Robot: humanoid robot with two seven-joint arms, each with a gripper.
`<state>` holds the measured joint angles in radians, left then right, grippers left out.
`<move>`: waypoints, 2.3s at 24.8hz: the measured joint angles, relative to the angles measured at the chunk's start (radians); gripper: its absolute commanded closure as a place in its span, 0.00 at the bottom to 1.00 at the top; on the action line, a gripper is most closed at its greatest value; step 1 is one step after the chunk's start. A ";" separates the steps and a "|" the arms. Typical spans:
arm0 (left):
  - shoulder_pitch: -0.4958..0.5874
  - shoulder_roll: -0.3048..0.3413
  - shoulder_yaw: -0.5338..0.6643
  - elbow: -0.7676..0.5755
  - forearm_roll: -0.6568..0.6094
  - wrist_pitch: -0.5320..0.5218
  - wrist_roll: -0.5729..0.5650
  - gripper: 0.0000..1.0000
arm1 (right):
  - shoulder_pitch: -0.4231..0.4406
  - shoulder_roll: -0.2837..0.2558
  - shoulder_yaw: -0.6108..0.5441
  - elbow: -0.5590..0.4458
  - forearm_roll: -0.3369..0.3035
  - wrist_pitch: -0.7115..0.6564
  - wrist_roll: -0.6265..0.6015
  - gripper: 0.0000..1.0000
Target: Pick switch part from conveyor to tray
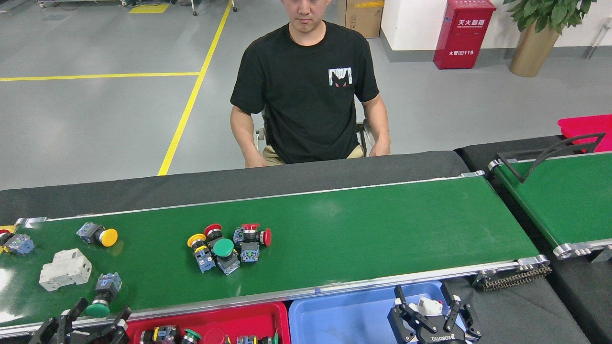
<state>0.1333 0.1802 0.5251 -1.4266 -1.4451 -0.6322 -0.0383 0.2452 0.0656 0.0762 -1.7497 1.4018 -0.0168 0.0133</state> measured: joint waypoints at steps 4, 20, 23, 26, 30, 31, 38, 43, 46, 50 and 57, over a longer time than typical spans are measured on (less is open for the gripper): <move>-0.035 0.030 -0.009 0.075 -0.002 0.060 -0.002 0.54 | 0.000 -0.003 0.000 0.000 0.000 -0.001 0.000 0.02; 0.194 -0.074 -0.104 -0.253 0.067 -0.120 0.008 0.00 | 0.000 -0.026 0.000 0.000 -0.003 -0.004 0.000 0.02; 0.211 -0.119 -0.152 -0.293 0.067 -0.135 0.003 0.00 | 0.000 -0.035 -0.006 0.000 -0.006 -0.004 0.000 0.02; 0.213 -0.139 -0.169 -0.297 0.067 -0.137 0.001 0.00 | 0.000 -0.035 -0.011 0.001 -0.008 -0.005 0.000 0.02; 0.213 -0.141 -0.135 -0.300 0.066 -0.103 0.000 0.00 | 0.000 -0.049 -0.011 0.001 -0.008 -0.007 0.000 0.02; 0.213 -0.142 -0.112 -0.300 0.066 -0.070 0.000 0.00 | 0.000 -0.050 -0.011 0.001 -0.008 -0.008 0.000 0.02; 0.239 -0.138 0.053 -0.291 0.066 0.169 -0.001 0.00 | 0.000 -0.053 -0.012 0.001 -0.008 -0.008 0.000 0.02; 0.235 -0.137 0.042 -0.290 0.066 0.190 -0.001 0.00 | 0.000 -0.053 -0.012 0.002 -0.008 -0.008 0.000 0.02; 0.171 -0.117 -0.010 -0.270 0.066 0.195 -0.001 0.00 | 0.000 -0.053 -0.011 0.003 -0.008 -0.008 0.000 0.02; 0.066 -0.061 -0.082 -0.197 0.048 0.201 -0.025 0.00 | 0.000 -0.053 -0.011 0.003 -0.008 -0.008 0.000 0.02; -0.045 -0.026 -0.100 -0.060 0.023 0.204 -0.048 0.00 | 0.000 -0.053 -0.009 0.009 -0.008 -0.008 0.000 0.02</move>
<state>0.0879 0.1539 0.4254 -1.4865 -1.4216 -0.4280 -0.0866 0.2455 0.0123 0.0670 -1.7405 1.3938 -0.0244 0.0129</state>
